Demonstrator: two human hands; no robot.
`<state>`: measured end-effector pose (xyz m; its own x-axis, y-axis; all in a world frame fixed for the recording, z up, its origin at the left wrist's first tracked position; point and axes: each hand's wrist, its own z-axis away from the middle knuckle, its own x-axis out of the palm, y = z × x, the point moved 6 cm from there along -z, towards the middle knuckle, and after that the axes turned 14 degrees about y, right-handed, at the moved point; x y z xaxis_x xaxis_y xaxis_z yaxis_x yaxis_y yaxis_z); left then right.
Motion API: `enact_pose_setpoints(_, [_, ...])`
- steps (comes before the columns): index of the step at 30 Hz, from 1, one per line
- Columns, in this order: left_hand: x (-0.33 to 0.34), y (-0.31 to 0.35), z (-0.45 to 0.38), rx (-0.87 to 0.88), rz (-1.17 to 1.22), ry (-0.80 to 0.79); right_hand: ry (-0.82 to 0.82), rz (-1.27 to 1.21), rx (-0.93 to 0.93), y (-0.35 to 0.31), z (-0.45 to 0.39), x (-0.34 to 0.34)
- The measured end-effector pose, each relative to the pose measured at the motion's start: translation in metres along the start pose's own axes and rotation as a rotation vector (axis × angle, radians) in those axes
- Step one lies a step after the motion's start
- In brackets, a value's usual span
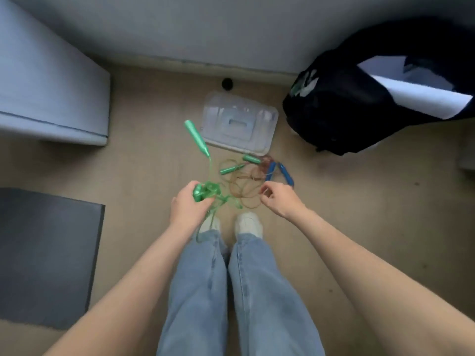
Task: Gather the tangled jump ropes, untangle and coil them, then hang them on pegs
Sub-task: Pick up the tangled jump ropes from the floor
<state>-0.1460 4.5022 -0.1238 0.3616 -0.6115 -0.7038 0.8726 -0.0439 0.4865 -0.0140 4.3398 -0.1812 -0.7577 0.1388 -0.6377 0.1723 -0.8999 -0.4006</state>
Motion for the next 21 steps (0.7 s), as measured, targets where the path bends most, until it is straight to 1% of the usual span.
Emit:
enact_pose_setpoints(3, [0.050, -0.038, -0.050, -0.032, 0.077, 0.014, -0.047, 0.058, -0.028, 0.038, -0.065, 0.056])
enact_pose_setpoints(5, [0.085, -0.059, -0.076, 0.008, 0.090, 0.005, -0.094, 0.048, -0.030, 0.059, -0.104, 0.092])
enact_pose_setpoints(7, [0.118, -0.079, -0.093, 0.051, 0.078, -0.004, -0.104, 0.170, -0.085, 0.074, -0.141, 0.126])
enact_pose_setpoints(8, [0.134, -0.090, -0.099, 0.066, 0.081, -0.008, -0.102, 0.292, -0.161, 0.077, -0.156, 0.142])
enact_pose_setpoints(10, [0.157, -0.116, -0.103, 0.046, 0.119, -0.030, -0.073, 0.539, -0.394, 0.073, -0.178, 0.177])
enact_pose_setpoints(11, [0.165, -0.127, -0.103, 0.031, 0.133, -0.046, -0.040, 0.615, -0.491, 0.070, -0.184, 0.192])
enact_pose_setpoints(12, [0.169, -0.136, -0.103, 0.022, 0.133, -0.061, 0.004, 0.657, -0.542, 0.068, -0.188, 0.202])
enact_pose_setpoints(13, [0.170, -0.144, -0.102, 0.014, 0.125, -0.076, 0.033, 0.660, -0.533, 0.067, -0.188, 0.207])
enact_pose_setpoints(16, [0.152, -0.151, -0.092, -0.021, 0.092, -0.086, -0.006, 0.486, -0.309, 0.074, -0.165, 0.197])
enact_pose_setpoints(17, [0.141, -0.147, -0.086, -0.039, 0.080, -0.081, 0.015, 0.396, -0.222, 0.076, -0.149, 0.184])
enact_pose_setpoints(19, [0.112, -0.129, -0.066, -0.071, 0.031, -0.067, 0.110, 0.132, -0.052, 0.075, -0.103, 0.142])
enact_pose_setpoints(21, [0.080, -0.096, -0.035, -0.078, 0.025, -0.074, 0.206, -0.247, 0.101, 0.062, -0.042, 0.088])
